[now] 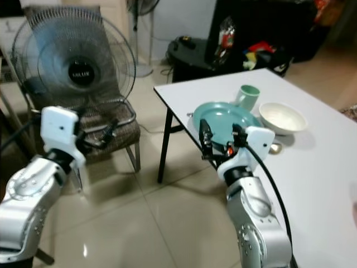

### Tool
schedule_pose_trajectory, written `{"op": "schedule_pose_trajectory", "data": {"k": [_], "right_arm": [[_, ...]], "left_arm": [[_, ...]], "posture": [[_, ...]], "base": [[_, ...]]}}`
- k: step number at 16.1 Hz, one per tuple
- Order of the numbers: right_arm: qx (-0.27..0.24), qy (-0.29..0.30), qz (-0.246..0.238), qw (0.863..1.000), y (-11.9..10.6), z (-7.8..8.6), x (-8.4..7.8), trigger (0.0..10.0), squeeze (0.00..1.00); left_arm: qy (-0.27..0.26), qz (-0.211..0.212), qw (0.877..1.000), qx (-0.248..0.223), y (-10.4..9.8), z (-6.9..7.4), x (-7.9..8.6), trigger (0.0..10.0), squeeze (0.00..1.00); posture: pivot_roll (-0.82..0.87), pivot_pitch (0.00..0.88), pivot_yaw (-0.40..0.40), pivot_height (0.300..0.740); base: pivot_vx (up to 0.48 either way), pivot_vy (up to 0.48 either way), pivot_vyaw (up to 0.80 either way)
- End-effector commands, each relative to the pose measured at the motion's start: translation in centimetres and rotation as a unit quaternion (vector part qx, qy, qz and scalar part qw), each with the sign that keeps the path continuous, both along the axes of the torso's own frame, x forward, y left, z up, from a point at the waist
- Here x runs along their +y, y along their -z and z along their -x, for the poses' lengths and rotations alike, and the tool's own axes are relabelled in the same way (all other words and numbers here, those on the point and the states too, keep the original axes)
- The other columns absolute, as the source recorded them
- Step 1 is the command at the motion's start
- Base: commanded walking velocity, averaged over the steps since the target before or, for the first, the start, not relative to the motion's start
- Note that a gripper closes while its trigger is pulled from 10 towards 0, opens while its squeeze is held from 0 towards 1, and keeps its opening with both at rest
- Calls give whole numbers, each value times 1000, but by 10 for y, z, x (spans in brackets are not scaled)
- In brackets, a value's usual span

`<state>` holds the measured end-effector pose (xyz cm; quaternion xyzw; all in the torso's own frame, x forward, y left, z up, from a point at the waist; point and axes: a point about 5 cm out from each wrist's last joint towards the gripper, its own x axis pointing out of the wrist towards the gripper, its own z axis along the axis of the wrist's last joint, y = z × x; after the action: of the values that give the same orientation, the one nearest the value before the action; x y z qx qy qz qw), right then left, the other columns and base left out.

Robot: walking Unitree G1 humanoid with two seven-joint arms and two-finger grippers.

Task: Setting the table

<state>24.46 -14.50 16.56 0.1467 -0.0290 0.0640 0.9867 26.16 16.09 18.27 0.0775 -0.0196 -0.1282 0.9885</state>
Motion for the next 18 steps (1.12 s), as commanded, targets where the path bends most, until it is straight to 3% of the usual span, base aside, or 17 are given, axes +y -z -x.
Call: {"op": "schedule_pose_trajectory", "data": {"k": [1,10,18], "right_arm": [[6,8,1,1000,2,1,-5,10000,1000],[6,-1,6,1000,2,-2,-1,10000,1000],[5,-2,6,1000,2,-4,-1,10000,1000]], "left_arm": [[15,3,1000,4,1,0,-6,10000,0],[16,2,1000,8,1,-1,-6,10000,0],[19,2,1000,7,1,-3,-7,10000,0]], "posture": [[38,0,-41,740],[41,0,-40,740],[41,0,-35,740]], "base": [[0,349,0],[0,350,0],[0,347,689]]}}
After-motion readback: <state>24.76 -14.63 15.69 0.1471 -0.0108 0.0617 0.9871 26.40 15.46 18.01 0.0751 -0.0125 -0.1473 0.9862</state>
